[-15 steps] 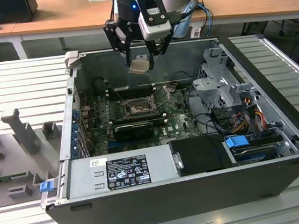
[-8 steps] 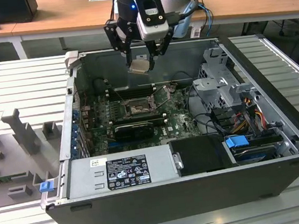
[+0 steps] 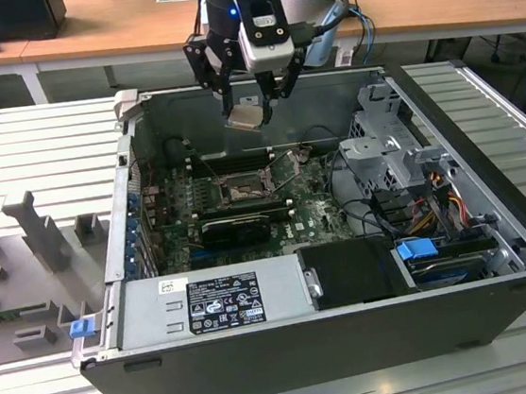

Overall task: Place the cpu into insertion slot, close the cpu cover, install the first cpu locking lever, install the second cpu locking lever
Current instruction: 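Place the cpu into insertion slot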

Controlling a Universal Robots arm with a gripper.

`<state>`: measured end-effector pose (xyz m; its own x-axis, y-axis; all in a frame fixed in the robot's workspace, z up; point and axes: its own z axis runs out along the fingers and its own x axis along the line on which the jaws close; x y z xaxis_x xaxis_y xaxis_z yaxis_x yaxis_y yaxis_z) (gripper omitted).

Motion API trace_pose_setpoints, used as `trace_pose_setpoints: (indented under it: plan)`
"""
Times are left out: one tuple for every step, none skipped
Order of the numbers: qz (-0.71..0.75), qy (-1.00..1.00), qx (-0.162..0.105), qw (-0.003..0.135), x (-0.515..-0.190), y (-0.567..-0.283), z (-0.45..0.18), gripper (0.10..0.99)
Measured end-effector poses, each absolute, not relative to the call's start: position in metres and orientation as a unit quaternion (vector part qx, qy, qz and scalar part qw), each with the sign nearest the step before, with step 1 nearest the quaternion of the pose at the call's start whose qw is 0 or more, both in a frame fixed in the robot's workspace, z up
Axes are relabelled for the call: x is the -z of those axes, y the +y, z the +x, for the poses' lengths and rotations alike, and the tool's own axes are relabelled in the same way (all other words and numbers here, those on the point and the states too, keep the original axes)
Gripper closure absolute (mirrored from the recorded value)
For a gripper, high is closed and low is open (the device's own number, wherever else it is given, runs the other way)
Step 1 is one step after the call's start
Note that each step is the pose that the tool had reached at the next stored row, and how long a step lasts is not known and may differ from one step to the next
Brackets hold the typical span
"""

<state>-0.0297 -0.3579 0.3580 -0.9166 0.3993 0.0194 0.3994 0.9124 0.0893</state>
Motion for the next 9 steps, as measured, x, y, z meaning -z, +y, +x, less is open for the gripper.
trace_pose_setpoints:
  plan:
    - [-0.207,-0.977,0.046,0.000,-0.3580,-0.3579,-0.0297,0.545]
    - [-0.210,-0.977,0.046,0.000,-0.3580,-0.3580,-0.0297,0.545]
    - [-0.213,-0.976,0.046,0.000,-0.3579,-0.3580,-0.0297,0.545]
    - [-0.214,-0.976,0.046,0.000,-0.3579,-0.3580,-0.0297,0.545]
    - [-0.217,-0.975,0.046,0.000,-0.3579,-0.3579,-0.0297,0.545]
    - [-0.220,-0.974,0.046,0.000,-0.3579,-0.3579,-0.0297,0.545]
    - [-0.221,-0.974,0.046,0.000,-0.3579,-0.3579,-0.0297,0.545]
    - [-0.223,-0.974,0.046,-0.001,-0.3578,-0.3579,-0.0297,0.545]
    - [-0.226,-0.973,0.046,-0.001,-0.3578,-0.3579,-0.0297,0.545]
